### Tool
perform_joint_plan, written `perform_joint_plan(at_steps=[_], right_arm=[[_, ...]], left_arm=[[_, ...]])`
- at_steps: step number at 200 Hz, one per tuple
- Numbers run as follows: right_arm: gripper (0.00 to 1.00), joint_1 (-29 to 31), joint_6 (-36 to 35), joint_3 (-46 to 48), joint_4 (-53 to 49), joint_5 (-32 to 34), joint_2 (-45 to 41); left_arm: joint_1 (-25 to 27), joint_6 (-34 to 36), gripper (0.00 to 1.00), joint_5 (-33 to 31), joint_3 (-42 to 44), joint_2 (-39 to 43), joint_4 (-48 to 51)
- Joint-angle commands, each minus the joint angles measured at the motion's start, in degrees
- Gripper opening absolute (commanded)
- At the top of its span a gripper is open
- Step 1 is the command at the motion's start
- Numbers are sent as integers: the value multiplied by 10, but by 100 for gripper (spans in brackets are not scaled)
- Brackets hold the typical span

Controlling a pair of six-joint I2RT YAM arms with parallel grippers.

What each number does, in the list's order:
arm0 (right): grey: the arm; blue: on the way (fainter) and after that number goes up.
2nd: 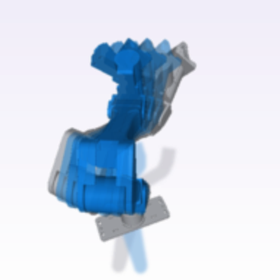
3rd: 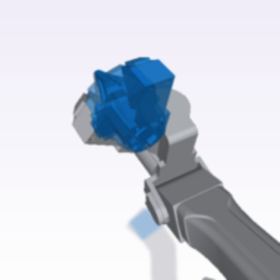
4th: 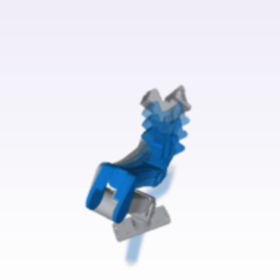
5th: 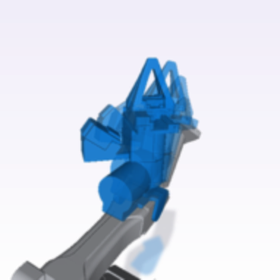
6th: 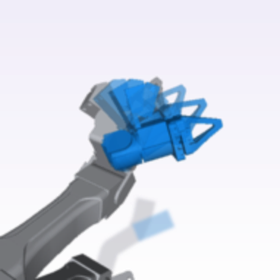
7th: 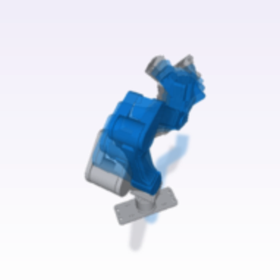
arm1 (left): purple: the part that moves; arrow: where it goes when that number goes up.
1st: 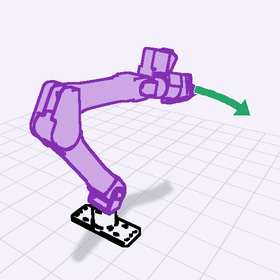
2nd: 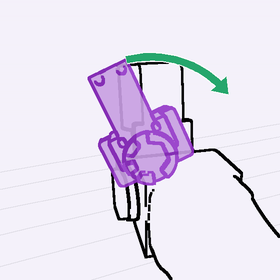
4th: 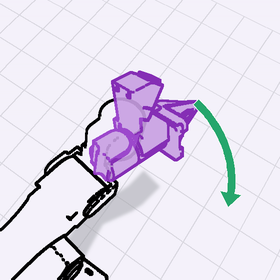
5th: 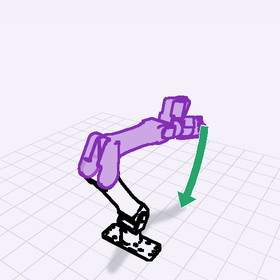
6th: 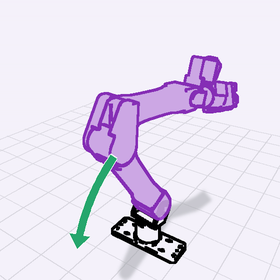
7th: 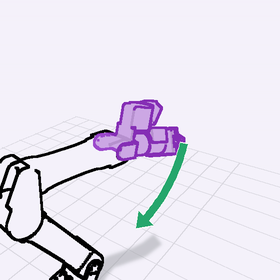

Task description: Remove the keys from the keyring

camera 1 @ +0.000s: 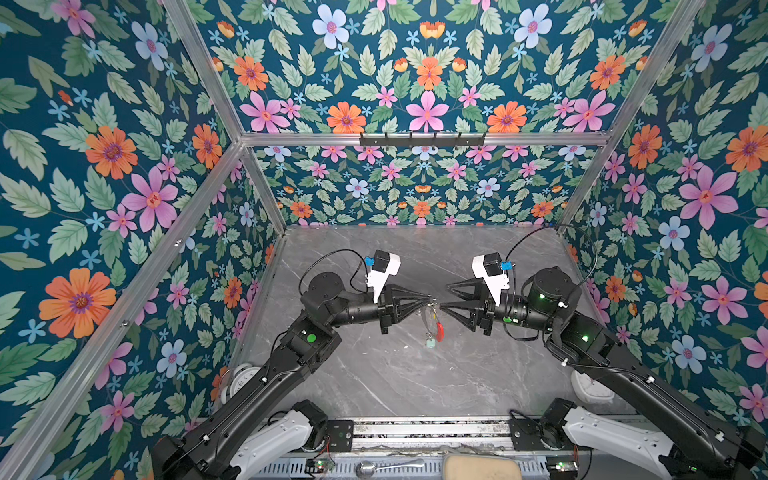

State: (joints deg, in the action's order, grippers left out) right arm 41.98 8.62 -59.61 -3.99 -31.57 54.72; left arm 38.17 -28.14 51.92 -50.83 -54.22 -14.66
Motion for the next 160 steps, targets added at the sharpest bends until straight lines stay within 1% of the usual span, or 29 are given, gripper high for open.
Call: perform_joint_plan(at_steps=[1,21,65,101,128,160], right_arm=[[56,0,-21,-11,4,-32,5],[55,0,-36,-18,-11,-54,12],[47,0,-43,-23,-24,-98,25],[36,0,-49,-26,-34,-102,29],[24,0,-51,-28,-37,-98,28],[15,0,-54,-29,-42,-93,28]], left_arm=[[0,1,0,26,-8,-1,-22],[-1,1,0,29,-11,1,-18],[0,-2,0,32,-14,4,-17],[-1,-4,0,36,-16,3,-17],[0,-4,0,35,-16,2,-17],[-1,-4,0,35,-18,1,-16]])
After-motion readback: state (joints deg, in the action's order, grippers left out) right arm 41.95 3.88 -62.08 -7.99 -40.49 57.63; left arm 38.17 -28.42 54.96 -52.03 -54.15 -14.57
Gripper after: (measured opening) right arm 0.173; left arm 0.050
